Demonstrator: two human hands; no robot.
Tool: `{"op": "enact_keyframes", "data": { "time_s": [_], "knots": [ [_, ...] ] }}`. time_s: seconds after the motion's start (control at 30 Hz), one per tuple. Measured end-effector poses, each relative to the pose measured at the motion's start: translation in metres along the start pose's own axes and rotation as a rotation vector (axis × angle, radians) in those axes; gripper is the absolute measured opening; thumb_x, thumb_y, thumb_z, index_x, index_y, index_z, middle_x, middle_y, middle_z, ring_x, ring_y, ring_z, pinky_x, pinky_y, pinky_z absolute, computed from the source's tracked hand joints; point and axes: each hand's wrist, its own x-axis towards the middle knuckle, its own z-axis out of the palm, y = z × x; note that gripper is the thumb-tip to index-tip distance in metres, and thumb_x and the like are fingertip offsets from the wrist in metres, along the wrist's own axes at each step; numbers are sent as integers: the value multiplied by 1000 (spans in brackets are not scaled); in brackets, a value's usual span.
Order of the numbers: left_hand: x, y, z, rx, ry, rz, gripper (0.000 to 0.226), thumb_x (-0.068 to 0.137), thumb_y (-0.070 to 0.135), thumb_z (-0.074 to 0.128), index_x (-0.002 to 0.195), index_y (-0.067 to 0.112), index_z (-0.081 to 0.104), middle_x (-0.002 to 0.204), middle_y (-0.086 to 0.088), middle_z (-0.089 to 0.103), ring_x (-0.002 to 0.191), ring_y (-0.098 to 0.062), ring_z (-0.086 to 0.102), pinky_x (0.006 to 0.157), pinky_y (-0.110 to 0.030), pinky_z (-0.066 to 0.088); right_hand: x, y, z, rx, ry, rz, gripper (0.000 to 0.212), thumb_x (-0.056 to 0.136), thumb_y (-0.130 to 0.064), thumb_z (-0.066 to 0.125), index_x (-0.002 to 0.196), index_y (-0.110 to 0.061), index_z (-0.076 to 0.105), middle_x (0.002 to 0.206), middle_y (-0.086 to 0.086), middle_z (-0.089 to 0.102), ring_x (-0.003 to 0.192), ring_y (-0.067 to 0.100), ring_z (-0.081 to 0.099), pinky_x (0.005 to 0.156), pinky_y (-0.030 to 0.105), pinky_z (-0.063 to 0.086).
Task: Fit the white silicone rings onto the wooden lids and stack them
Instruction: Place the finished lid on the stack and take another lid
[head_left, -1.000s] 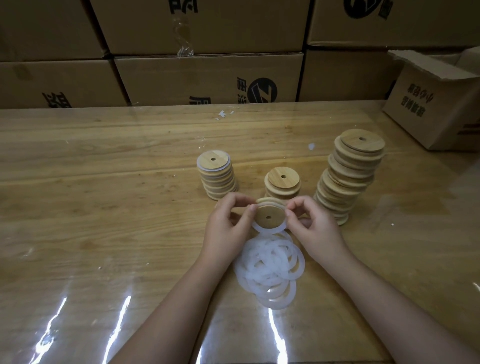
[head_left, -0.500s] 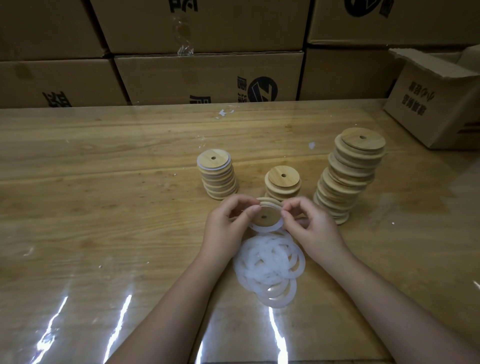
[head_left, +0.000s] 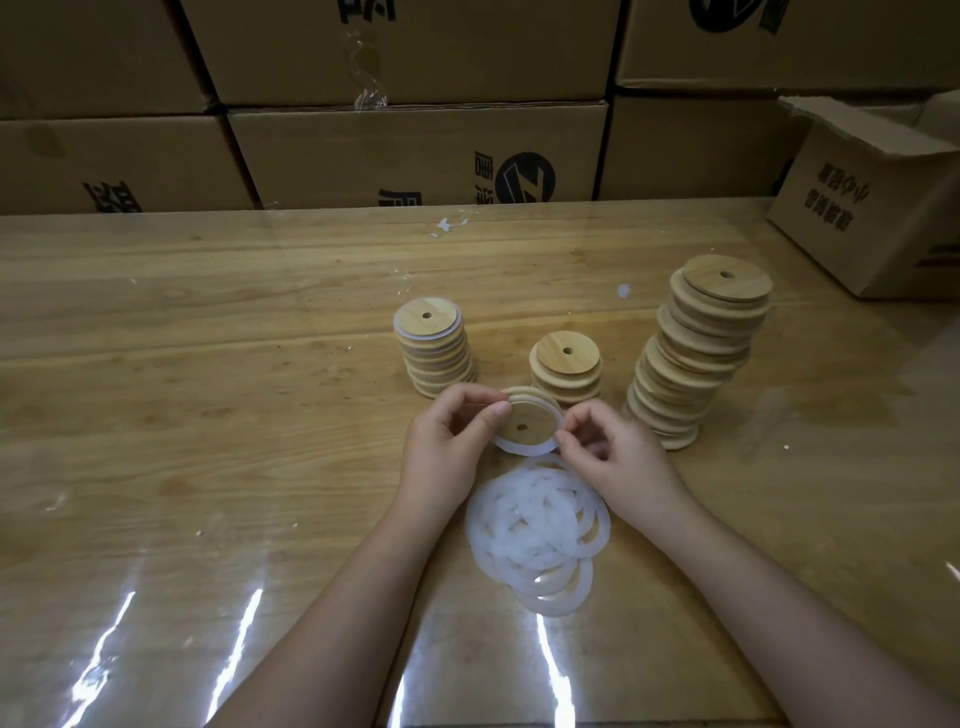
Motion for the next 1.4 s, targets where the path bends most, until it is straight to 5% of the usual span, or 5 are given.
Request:
{"op": "enact_keyframes", "data": {
  "time_s": [0.2, 0.37, 0.6, 1.17, 1.4],
  "knots": [
    [-2, 2, 2, 0, -29, 42, 20, 84, 10, 68, 90, 28, 63, 84, 21, 66, 76, 2, 60, 69, -15, 48, 0, -1, 0, 13, 16, -40, 8, 83, -7, 63, 82, -14, 60, 78, -6, 63, 65, 0, 58, 60, 9, 43],
    [-6, 4, 5, 88, -82, 137, 32, 85, 8, 67, 101, 35, 62, 97, 12, 65, 93, -7, 61, 79, -24, 51, -2, -4, -2, 22, 131, -162, 15, 81, -1, 62, 82, -15, 58, 89, -4, 62, 76, 6, 60, 65, 15, 48],
    [-5, 5, 4, 110, -90, 136, 23, 84, 14, 69, 99, 32, 67, 93, 15, 67, 87, 3, 60, 75, -10, 44, -1, -3, -1, 34, 122, -200, 13, 82, 0, 62, 82, -12, 59, 91, -3, 62, 78, 6, 59, 63, 14, 46],
    [-2, 8, 1, -4, -81, -12, 22, 83, 9, 69, 95, 27, 70, 100, -1, 71, 95, -13, 66, 87, -32, 52, 1, -3, -2, 35, 67, -86, 6, 84, -4, 61, 85, -10, 61, 86, -1, 62, 75, 7, 58, 64, 21, 49],
    [-1, 6, 0, -37, -88, -65, 19, 84, 8, 67, 100, 19, 71, 100, -4, 72, 96, -19, 66, 88, -37, 52, 1, -2, -1, 31, 34, -37, 7, 84, -6, 61, 84, -12, 61, 79, -6, 60, 67, 2, 54, 60, 14, 44]
  ]
}}
